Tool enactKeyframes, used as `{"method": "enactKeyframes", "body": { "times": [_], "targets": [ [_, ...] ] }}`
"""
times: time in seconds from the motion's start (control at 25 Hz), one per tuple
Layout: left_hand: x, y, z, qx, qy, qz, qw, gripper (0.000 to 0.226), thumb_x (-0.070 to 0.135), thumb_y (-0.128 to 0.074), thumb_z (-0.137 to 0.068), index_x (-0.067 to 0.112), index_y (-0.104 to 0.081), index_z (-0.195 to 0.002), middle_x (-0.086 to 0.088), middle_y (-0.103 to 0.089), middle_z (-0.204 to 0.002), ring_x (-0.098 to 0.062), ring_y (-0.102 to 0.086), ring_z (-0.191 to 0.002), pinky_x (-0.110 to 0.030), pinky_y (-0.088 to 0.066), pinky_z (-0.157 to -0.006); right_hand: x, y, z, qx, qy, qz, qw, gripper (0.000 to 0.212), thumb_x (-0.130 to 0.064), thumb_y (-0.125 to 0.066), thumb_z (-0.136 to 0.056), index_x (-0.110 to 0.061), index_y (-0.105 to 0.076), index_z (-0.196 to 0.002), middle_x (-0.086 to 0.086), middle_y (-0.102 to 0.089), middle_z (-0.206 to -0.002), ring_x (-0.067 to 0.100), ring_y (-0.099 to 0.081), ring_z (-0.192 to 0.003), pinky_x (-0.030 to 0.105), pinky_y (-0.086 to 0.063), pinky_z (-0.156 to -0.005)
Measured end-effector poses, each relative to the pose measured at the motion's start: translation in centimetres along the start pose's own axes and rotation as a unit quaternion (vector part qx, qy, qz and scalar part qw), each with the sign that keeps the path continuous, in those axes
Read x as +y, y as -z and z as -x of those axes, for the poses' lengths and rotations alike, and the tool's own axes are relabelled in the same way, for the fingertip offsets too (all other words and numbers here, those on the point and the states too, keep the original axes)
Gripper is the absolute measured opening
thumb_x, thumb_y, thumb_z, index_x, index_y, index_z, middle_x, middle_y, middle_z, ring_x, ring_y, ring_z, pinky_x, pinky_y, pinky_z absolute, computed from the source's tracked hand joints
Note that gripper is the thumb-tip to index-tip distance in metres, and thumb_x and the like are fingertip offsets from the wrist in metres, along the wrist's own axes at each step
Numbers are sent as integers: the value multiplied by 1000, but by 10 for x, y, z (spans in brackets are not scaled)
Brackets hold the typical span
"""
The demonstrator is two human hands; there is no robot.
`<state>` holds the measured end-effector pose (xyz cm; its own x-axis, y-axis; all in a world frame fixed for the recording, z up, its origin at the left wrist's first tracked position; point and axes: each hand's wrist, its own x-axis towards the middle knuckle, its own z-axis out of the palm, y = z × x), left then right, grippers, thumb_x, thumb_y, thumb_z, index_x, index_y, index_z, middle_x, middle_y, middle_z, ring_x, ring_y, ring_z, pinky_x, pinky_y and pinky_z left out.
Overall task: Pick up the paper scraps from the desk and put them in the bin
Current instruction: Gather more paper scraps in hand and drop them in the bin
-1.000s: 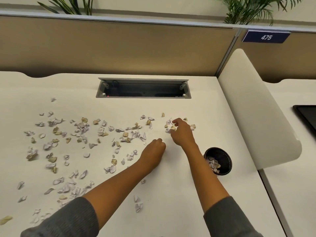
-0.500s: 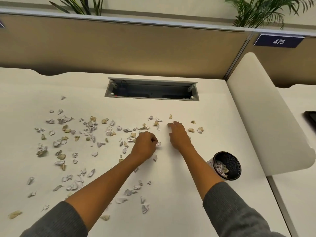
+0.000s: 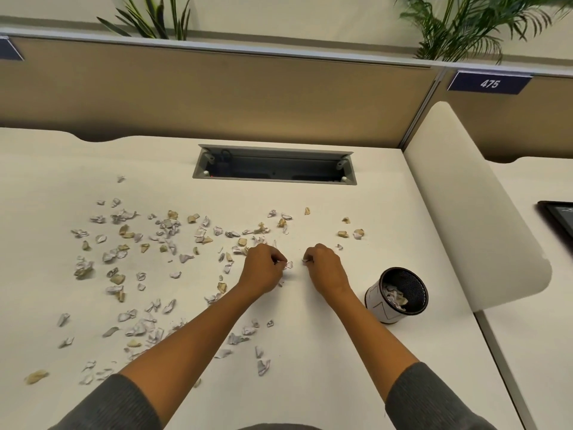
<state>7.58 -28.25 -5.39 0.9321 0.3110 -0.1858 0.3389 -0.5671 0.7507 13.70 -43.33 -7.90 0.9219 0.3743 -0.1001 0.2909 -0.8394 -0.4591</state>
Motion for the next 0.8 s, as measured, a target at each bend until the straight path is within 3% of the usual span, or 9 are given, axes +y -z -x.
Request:
{"method": "enactKeyframes", "body": {
  "times": [0.24, 0.4, 0.6, 0.8],
  "targets": [
    [8, 6, 18, 3, 0, 9, 1000, 10, 7, -68, -82, 10, -77, -77, -1, -74, -78, -11, -66, -69, -15, -44, -59, -7, 43, 48, -20, -44, -182, 982, 8, -14, -69, -87, -17, -75, -89, -3, -75, -91, 13, -66, -80, 15, -46, -66],
    [6, 4, 32, -6, 12, 4, 1000, 10, 6, -68, -82, 7, -78, -80, -4, -75, -82, -12, -65, -72, -21, -47, -66, 7, 97, 87, 25, -61, -260, 963, 6, -21, -73, -84, -27, -75, -82, -17, -75, -83, -3, -69, -75, 4, -44, -60],
    [29, -5, 44, -16, 3, 21, 1000, 7, 9, -71, -82, 9, -78, -81, -3, -74, -79, -6, -61, -65, -10, -40, -55, 46, 139, 115, 136, -128, -225, 956, 10, -16, -71, -86, -24, -76, -86, -17, -71, -81, -4, -65, -77, 2, -42, -59],
    [70, -22, 52, -58, -37, 54, 996, 7, 11, -70, -81, 11, -78, -80, -3, -73, -71, -7, -62, -56, -4, -39, -44, 72, 136, 124, 113, -154, -228, 955, 17, -13, -71, -86, -28, -74, -92, -9, -71, -87, 5, -67, -84, 6, -43, -53]
  ]
}}
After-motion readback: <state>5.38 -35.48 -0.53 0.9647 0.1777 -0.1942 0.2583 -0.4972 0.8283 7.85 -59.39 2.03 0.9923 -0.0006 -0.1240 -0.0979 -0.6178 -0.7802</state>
